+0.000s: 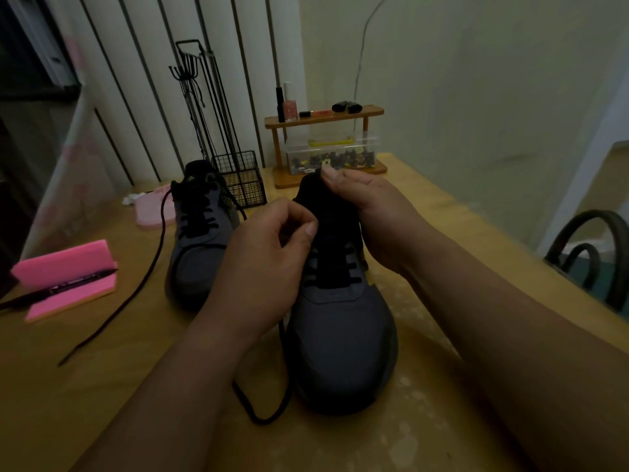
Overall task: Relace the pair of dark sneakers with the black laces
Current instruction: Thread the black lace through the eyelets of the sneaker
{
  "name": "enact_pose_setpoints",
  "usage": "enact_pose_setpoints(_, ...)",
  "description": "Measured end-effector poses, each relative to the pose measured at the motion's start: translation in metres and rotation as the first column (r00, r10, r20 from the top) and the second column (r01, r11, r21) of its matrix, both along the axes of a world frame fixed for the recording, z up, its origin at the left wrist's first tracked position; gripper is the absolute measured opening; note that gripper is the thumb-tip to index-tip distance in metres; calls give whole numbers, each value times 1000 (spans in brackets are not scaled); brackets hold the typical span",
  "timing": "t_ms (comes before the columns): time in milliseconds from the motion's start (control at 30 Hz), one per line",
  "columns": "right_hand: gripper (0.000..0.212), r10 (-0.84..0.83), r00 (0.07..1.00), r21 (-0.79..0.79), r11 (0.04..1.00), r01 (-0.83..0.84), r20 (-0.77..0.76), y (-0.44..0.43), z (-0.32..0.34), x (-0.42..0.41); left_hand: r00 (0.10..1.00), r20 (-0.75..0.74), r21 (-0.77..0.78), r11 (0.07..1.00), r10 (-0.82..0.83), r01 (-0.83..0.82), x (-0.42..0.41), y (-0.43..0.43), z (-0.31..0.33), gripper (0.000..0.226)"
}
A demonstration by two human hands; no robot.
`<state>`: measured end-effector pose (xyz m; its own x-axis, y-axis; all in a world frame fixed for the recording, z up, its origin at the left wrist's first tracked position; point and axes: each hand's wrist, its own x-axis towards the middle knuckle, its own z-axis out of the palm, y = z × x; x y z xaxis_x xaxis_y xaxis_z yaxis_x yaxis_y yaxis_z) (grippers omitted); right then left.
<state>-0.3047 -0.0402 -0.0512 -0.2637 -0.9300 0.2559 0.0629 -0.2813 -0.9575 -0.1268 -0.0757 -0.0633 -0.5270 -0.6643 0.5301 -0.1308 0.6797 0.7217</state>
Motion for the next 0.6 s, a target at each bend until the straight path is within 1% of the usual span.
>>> enact_pose_setpoints(133, 45, -9, 1000, 1, 1000, 9, -14, 0, 0, -1, 1000, 10, 10, 1000, 22, -22, 3, -1, 1, 7)
enact_pose_setpoints(367, 45, -44, 998, 5, 999, 44, -43, 0, 0, 1, 999, 5, 11, 999, 43, -43, -1, 1, 1, 10)
enact_pose_setpoints(467, 45, -53, 997, 19, 998, 54, -50, -1, 0, 1, 999, 6, 3, 999, 50, -50, -5, 3, 1, 8)
enact_pose_setpoints(600, 46, -48, 997, 17, 999, 49, -53, 0, 0, 0, 999, -7, 29, 998, 48, -48, -1, 2, 2, 3)
